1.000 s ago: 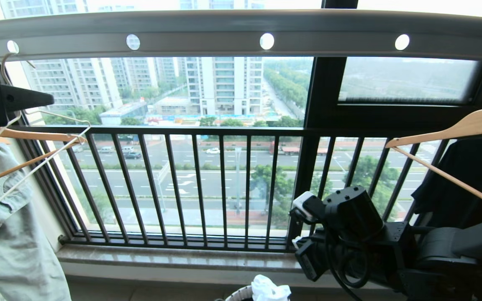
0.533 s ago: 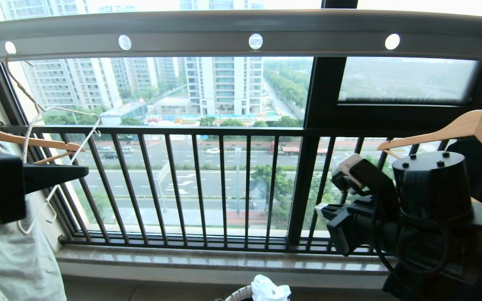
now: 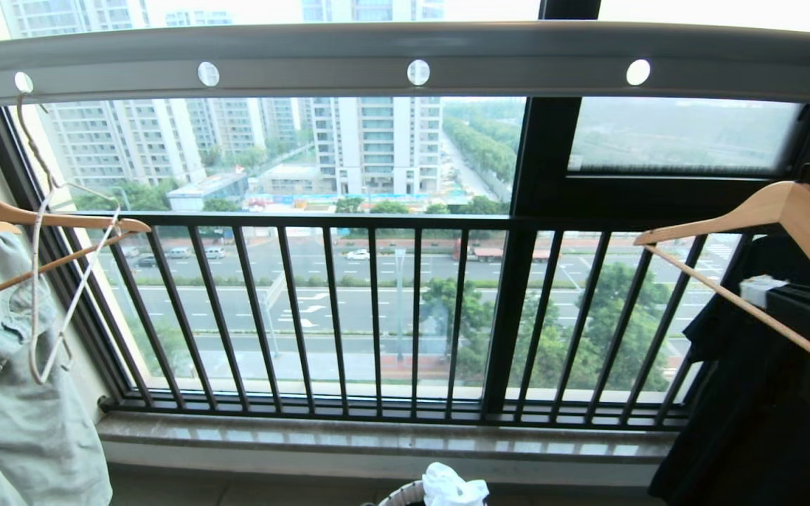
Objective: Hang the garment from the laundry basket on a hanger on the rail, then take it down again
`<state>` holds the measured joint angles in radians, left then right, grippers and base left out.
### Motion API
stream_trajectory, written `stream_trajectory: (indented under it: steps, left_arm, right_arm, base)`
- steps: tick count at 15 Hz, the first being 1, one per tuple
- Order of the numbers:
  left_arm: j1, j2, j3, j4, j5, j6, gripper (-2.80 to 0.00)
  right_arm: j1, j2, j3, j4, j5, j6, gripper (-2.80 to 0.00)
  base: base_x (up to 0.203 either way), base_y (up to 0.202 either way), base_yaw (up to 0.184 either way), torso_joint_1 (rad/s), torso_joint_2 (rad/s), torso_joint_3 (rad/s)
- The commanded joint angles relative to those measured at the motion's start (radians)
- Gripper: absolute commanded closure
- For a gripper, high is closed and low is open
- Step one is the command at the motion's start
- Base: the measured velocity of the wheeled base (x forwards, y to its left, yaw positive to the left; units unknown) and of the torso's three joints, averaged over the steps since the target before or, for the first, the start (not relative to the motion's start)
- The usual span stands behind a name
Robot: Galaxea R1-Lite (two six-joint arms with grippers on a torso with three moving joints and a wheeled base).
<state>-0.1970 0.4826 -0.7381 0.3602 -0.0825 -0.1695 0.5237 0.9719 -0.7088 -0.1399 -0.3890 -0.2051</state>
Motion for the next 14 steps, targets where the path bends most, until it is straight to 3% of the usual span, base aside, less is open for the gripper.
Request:
stream_trajectory:
  steps: [1, 2, 3, 5, 6, 9, 14]
  left_arm:
    - [0.092, -0.193, 0.061, 0.005, 0.047, -0.014, 0.00]
    - [0.096, -0.196, 0.082, 0.004, 0.153, -0.015, 0.00]
    - [0.097, -0.197, 0.126, 0.001, 0.211, -0.010, 0.00]
    - [0.099, -0.197, 0.152, 0.002, 0.257, 0.012, 0.00]
    - [0.099, -0.197, 0.149, 0.006, 0.256, 0.015, 0.00]
    - [0.099, -0.199, 0.122, 0.015, 0.249, 0.110, 0.00]
    - [0.099, -0.199, 0.004, 0.128, 0.253, 0.105, 0.00]
  right_arm:
    - [-0.098, -0.312, -0.059, 0.220, -0.043, -0.010, 0.00]
    - [-0.166, -0.394, -0.076, 0.292, -0.062, -0.015, 0.00]
    - [-0.246, -0.453, -0.088, 0.344, -0.085, -0.028, 0.00]
    - [-0.399, -0.546, -0.105, 0.409, -0.125, -0.065, 0.00]
    - [-0.426, -0.592, -0.100, 0.433, -0.133, -0.085, 0.00]
    - [-0.428, -0.689, -0.039, 0.512, -0.141, -0.125, 0.00]
    - [-0.418, -0.636, -0.021, 0.511, -0.136, -0.128, 0.00]
  base:
    - [0.000, 0.000, 0.000, 0.000, 0.00, 0.000]
    - [0.000, 0.000, 0.000, 0.000, 0.00, 0.000]
    - [0.000, 0.000, 0.000, 0.000, 0.00, 0.000]
    - [0.000, 0.000, 0.000, 0.000, 0.00, 0.000]
    - [0.000, 0.000, 0.000, 0.000, 0.00, 0.000]
    - [0.000, 0.000, 0.000, 0.000, 0.00, 0.000]
    - [0.000, 0.000, 0.000, 0.000, 0.00, 0.000]
